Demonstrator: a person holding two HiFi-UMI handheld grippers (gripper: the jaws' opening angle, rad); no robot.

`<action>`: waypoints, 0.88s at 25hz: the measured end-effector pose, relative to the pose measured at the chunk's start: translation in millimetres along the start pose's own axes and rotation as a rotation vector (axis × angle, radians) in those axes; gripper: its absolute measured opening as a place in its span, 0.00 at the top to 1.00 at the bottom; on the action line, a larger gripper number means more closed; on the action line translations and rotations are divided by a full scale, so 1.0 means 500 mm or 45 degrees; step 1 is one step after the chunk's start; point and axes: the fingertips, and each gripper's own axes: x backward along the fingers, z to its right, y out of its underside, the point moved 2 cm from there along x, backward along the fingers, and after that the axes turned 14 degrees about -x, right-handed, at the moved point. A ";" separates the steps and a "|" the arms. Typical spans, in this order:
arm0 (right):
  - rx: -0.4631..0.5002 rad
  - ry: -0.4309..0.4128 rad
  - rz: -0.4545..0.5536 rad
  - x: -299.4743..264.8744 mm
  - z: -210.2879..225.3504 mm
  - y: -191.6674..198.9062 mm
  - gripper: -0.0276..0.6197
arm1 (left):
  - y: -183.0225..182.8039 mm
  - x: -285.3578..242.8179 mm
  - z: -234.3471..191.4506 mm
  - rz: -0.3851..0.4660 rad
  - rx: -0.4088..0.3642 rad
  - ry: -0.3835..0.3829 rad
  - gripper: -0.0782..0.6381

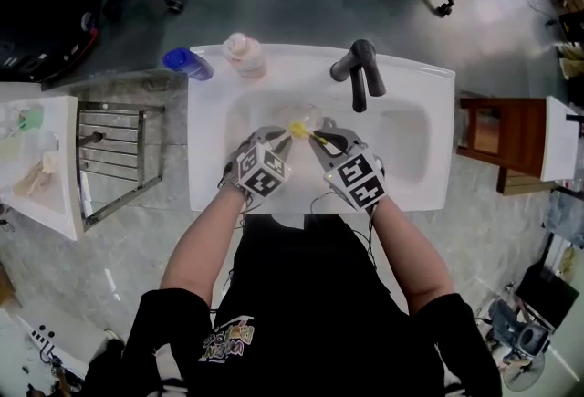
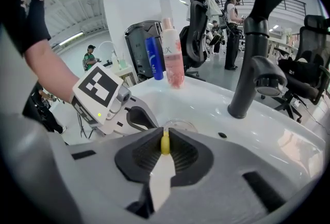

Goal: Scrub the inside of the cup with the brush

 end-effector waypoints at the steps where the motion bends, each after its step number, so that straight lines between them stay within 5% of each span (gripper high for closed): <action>1: 0.003 0.002 -0.001 -0.002 0.001 -0.002 0.90 | 0.000 0.001 0.000 0.002 0.000 0.000 0.82; 22: 0.034 0.142 -0.015 -0.012 0.072 -0.023 0.90 | -0.005 0.005 0.009 0.013 -0.066 0.005 0.82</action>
